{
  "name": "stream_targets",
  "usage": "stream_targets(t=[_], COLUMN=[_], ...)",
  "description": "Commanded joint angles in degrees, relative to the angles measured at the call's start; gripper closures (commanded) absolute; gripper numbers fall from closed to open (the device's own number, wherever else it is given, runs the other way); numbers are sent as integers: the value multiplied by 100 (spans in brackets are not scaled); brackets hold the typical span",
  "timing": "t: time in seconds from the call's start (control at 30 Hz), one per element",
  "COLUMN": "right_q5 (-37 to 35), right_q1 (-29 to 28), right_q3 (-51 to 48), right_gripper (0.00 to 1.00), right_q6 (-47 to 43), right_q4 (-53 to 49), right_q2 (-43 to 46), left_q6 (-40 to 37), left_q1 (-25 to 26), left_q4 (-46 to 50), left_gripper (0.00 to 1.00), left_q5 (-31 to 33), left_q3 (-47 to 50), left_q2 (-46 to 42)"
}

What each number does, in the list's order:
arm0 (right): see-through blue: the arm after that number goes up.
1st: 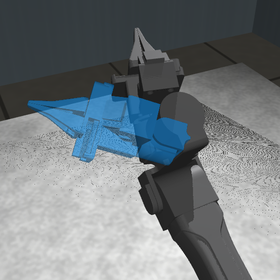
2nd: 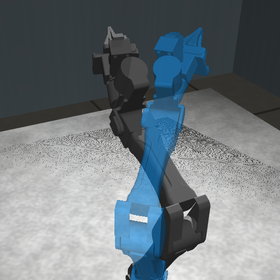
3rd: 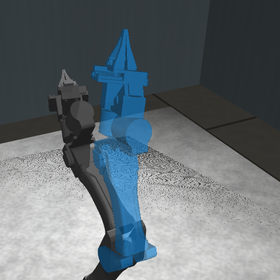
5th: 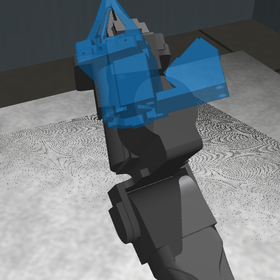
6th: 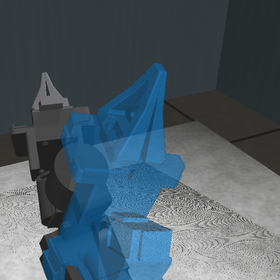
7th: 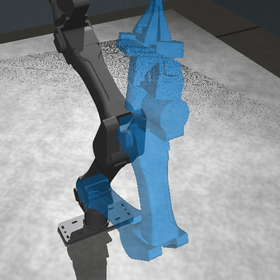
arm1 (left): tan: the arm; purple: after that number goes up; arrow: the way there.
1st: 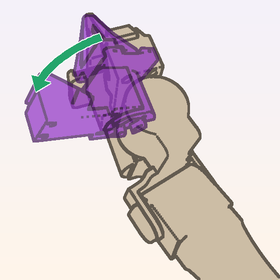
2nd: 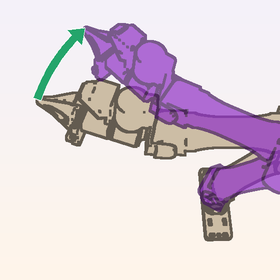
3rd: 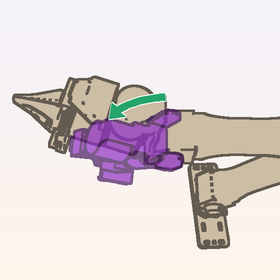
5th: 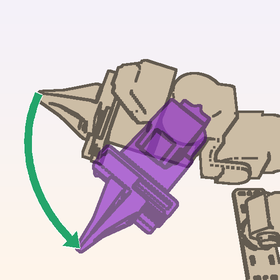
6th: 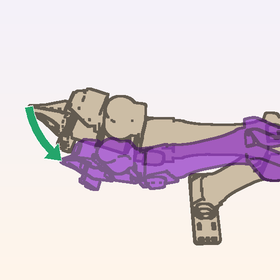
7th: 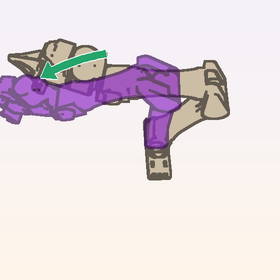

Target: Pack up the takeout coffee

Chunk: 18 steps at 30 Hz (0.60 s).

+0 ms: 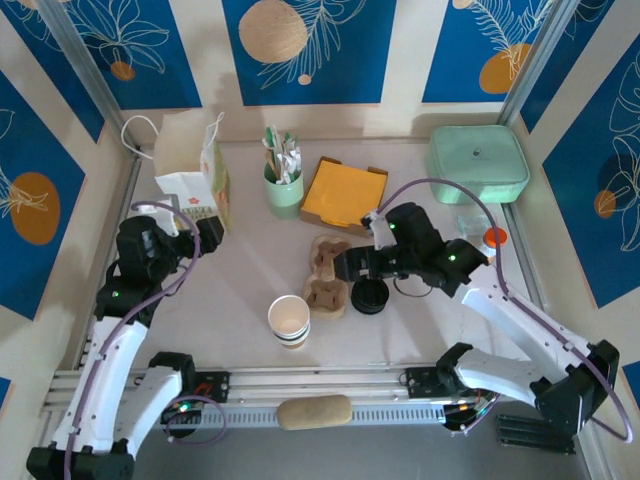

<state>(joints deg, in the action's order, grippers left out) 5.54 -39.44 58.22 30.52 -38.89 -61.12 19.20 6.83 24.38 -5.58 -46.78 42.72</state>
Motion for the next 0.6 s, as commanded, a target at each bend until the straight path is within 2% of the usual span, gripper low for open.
stream_targets(t=[0.0,0.3,0.47,0.57], right_q5=[-219,-108,-255,-553], right_q1=[-548,-1609,-1838,-1730], right_q3=[507,1367,1532,1409], right_gripper=[8,15,15,15], right_q6=[210,184,235,374], right_q4=[-659,-965,-1039,-1098], right_q2=[-371,-1706,-2120,-2077], left_q6=[-55,-79,-170,-164], left_q1=[78,118,132,130], left_q4=[727,647,660,639], left_gripper=[1,1,1,1], left_q5=[-288,-352,-330,-355], left_q3=[-217,-129,-112,-86], left_q2=[215,425,498,534])
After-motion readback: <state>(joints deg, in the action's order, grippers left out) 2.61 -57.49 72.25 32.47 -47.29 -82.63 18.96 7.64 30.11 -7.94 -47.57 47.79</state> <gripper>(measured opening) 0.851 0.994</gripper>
